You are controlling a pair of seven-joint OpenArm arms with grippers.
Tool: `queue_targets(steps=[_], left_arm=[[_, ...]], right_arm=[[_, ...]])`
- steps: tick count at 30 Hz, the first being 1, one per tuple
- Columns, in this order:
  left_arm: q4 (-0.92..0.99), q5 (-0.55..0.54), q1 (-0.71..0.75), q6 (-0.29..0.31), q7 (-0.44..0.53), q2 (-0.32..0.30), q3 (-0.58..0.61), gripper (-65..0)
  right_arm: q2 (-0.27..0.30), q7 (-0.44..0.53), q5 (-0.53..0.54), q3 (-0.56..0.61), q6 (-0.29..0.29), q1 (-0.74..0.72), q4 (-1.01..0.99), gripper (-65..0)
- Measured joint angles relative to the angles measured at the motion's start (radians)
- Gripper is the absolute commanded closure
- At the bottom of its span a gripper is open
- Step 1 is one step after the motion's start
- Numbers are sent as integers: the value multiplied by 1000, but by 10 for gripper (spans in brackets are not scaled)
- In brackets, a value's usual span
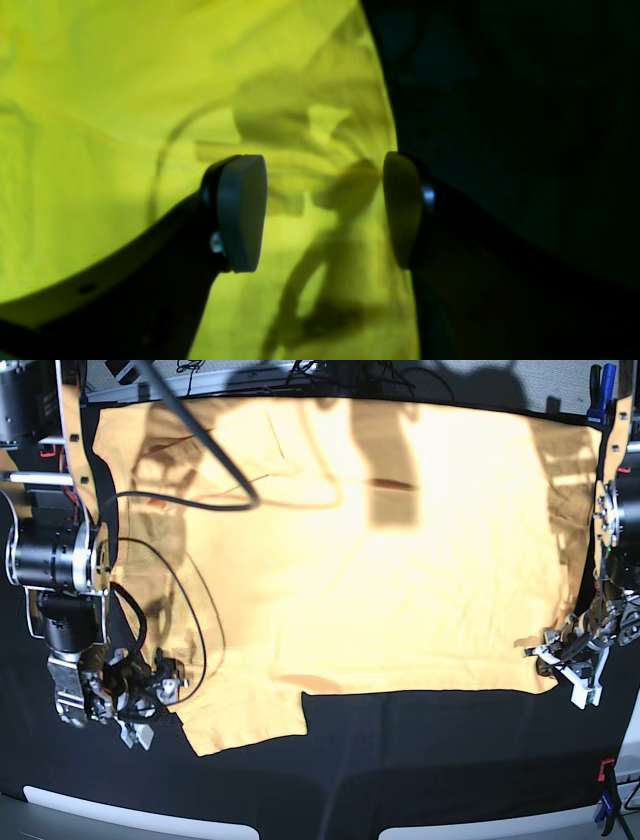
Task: Layout the t-shirt on the table in an organized manner, then fold the t-shirt properly
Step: 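Grasp the hem corners with both grippers, then fold the hem up over the shoulders with both grippers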
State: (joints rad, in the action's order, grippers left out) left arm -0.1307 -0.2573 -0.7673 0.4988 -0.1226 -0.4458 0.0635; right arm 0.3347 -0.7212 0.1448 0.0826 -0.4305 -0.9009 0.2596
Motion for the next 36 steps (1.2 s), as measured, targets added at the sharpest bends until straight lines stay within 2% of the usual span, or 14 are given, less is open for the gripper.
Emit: queue_targets(steps=[6, 14, 18, 20, 23, 24, 28, 30, 31, 33, 35, 36], left_arm=[[0, 0, 0, 0, 0, 0, 0, 0], [0, 0, 0, 0, 3, 0, 0, 0], [0, 0, 0, 0, 3, 0, 0, 0], [0, -18, 0, 0, 2, 1, 0, 0], [0, -31, 1, 0, -1, 2, 0, 0], [0, -31, 1, 0, -1, 2, 0, 0], [-15, -30, 5, 7, -5, 1, 0, 0], [-52, -29, 15, 56, -9, -3, 0, 0], [-85, -29, 26, 77, -10, -4, 0, 0], [-166, -56, 56, 74, -42, -3, 0, 0], [-257, -56, 100, 51, -64, -3, 0, 0], [-301, -57, 126, 19, -68, -3, 0, 0]], right_arm=[[1, 64, -119, 0, 45, 9, -24, -355], [11, 95, -115, 0, 45, 24, -24, -350], [14, 120, -86, 0, 45, 49, -19, -249], [14, 153, -58, 0, 17, 64, -18, -163], [14, 200, -63, 0, -56, 72, -18, -27], [13, 205, -63, 0, -64, 72, -18, 0], [13, 231, -63, 0, -64, 75, -11, 0], [15, 219, -66, 0, -68, 87, 21, 0], [18, 210, -66, 0, -88, 96, 42, 0], [26, 197, -70, 0, -187, 113, 85, 0], [35, 151, -42, 0, -225, 138, 156, 0], [36, 133, -19, 0, -225, 155, 200, 0]])
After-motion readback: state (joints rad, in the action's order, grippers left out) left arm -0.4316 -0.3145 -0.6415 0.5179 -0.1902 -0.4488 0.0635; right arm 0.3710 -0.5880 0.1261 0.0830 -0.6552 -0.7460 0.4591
